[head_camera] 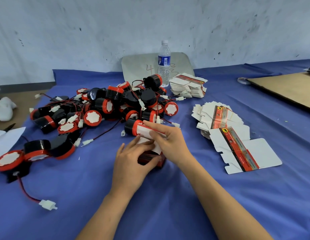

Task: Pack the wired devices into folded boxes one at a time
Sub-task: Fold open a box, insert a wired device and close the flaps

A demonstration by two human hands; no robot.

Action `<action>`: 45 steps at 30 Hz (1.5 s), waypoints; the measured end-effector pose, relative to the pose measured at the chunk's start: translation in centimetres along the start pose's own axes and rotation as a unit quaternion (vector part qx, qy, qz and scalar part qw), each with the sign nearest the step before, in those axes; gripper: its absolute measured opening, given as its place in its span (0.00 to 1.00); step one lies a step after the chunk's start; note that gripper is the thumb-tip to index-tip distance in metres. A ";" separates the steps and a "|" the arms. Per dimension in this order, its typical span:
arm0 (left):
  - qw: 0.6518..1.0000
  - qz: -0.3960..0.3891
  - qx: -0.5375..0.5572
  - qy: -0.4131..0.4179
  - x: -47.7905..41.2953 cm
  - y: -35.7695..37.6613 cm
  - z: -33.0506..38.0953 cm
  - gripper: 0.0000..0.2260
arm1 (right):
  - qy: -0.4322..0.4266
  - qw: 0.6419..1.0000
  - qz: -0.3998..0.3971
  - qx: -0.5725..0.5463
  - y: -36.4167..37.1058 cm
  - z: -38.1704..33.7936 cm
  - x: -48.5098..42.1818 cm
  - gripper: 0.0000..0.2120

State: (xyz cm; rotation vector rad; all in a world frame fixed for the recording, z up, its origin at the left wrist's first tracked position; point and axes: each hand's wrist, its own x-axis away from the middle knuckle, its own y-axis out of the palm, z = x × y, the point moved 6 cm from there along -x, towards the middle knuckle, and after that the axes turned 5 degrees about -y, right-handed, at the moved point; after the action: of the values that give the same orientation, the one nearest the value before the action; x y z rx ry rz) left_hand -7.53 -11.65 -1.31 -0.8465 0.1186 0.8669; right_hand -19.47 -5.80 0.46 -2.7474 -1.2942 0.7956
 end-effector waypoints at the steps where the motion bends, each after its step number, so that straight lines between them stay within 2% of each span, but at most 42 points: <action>1: 1.000 0.007 -0.017 -0.005 0.0 0.0 0.0 0.14 | 0.007 1.000 -0.004 0.003 0.0 0.2 0.1 0.14; 6: 0.996 0.084 0.006 -0.009 0.6 -0.9 0.4 0.10 | 0.025 0.998 -0.037 0.036 0.8 0.3 0.6 0.12; 11: 0.983 0.142 0.093 -0.070 0.4 -1.8 -1.2 0.21 | 0.000 0.996 -0.064 0.059 1.0 0.0 0.7 0.13; 15: 0.977 0.111 0.126 -0.135 0.0 -1.3 -2.8 0.22 | -0.027 0.989 -0.106 0.102 1.5 0.0 0.8 0.14; 19: 0.978 0.074 0.149 -0.129 -0.1 -0.8 -2.7 0.25 | -0.051 0.978 -0.138 0.144 1.9 0.0 0.7 0.13; 23: 0.979 0.046 0.146 -0.134 -0.1 -0.7 -2.9 0.27 | -0.034 0.947 -0.194 0.255 2.7 0.3 0.8 0.16; 28: 0.982 0.024 0.145 -0.117 -0.2 -0.8 -2.5 0.32 | -0.086 0.882 -0.216 0.409 3.2 0.2 1.3 0.22; 30: 0.984 0.019 0.136 -0.113 -0.2 -0.8 -2.4 0.33 | -0.097 0.869 -0.219 0.432 3.3 0.2 1.4 0.23; 33: 0.987 0.013 0.108 -0.115 -0.2 -0.6 -2.7 0.34 | -0.082 0.869 -0.230 0.430 3.4 0.3 1.4 0.26; 37: 0.991 0.000 0.079 -0.111 -0.1 -0.2 -2.9 0.34 | -0.080 0.840 -0.254 0.472 4.2 0.7 1.8 0.25; 42: 0.994 0.000 0.035 -0.102 -0.1 -0.1 -3.1 0.32 | -0.056 0.847 -0.258 0.461 4.6 1.1 1.6 0.25; 45: 0.994 0.001 0.021 -0.109 -0.1 -0.1 -3.4 0.32 | -0.087 0.875 -0.196 0.433 4.8 1.0 2.3 0.28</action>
State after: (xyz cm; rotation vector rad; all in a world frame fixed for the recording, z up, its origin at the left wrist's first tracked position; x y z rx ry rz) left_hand -6.76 -14.14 -3.46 -0.7089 -0.0529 0.9502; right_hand -15.20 -7.51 -2.43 -1.6812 -1.0730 1.2074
